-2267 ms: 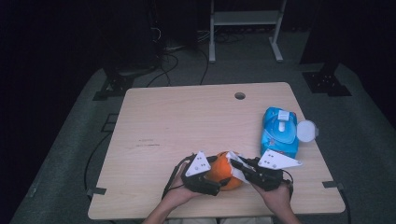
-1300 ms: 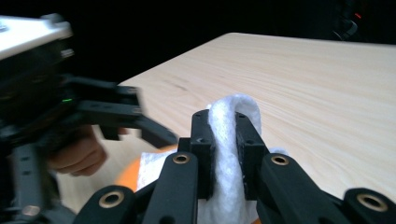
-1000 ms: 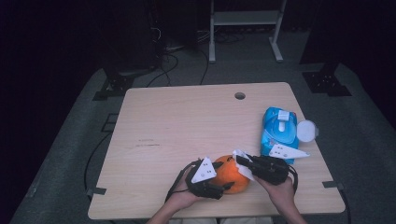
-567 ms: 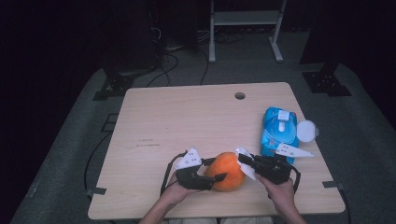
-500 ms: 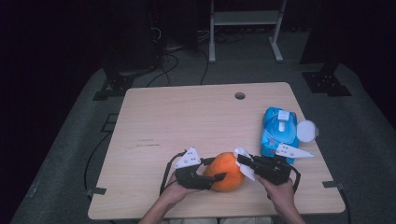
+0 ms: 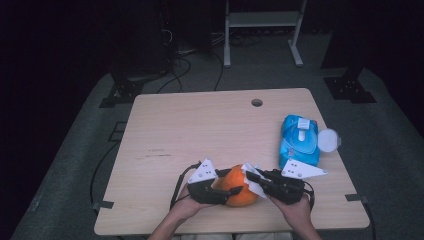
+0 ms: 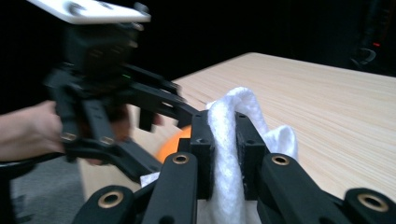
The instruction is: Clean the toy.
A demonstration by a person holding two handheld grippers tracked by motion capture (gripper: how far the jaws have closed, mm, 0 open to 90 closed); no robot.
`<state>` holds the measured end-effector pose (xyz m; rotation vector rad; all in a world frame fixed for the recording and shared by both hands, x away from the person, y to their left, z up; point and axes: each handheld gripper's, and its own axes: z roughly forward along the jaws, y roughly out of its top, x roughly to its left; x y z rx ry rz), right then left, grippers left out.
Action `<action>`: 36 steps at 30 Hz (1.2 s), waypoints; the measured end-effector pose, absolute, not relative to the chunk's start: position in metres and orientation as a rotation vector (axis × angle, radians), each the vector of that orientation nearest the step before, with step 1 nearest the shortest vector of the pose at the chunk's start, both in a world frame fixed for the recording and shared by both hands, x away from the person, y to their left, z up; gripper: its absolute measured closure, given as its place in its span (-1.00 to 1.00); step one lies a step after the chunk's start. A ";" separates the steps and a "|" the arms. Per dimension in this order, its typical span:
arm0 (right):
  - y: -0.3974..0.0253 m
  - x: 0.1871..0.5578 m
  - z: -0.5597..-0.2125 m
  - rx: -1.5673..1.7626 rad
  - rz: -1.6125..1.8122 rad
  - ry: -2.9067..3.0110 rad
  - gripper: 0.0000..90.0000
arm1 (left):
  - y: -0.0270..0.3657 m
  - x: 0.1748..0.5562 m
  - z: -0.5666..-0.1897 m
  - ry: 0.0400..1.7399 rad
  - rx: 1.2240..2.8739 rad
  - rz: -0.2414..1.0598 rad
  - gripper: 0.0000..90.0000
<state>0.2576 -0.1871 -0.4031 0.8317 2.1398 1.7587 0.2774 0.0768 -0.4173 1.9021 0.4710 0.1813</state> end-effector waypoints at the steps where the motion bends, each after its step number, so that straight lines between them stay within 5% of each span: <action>1: -0.189 0.260 -0.406 0.848 1.724 2.135 0.78 | 0.077 0.278 -0.418 0.474 1.903 0.183 -0.18; 8: -0.178 0.250 -0.401 0.776 1.712 2.159 0.77 | 0.069 0.277 -0.420 0.453 1.916 0.204 -0.21; 16: -0.191 0.261 -0.408 0.866 1.640 2.120 0.78 | 0.070 0.285 -0.434 0.466 1.943 0.224 -0.75; 18: -0.193 0.261 -0.409 0.889 1.660 2.120 0.78 | 0.069 0.286 -0.437 0.460 1.960 0.212 -0.73; 21: -0.179 0.253 -0.406 0.812 1.686 2.149 0.78 | 0.067 0.282 -0.433 0.435 1.982 0.234 -0.36; 24: -0.176 0.252 -0.405 0.776 1.680 2.157 0.78 | 0.071 0.279 -0.426 0.421 1.977 0.234 -0.23; 36: -0.170 0.253 -0.412 0.798 1.698 2.176 0.77 | 0.069 0.278 -0.421 0.441 1.978 0.267 -0.34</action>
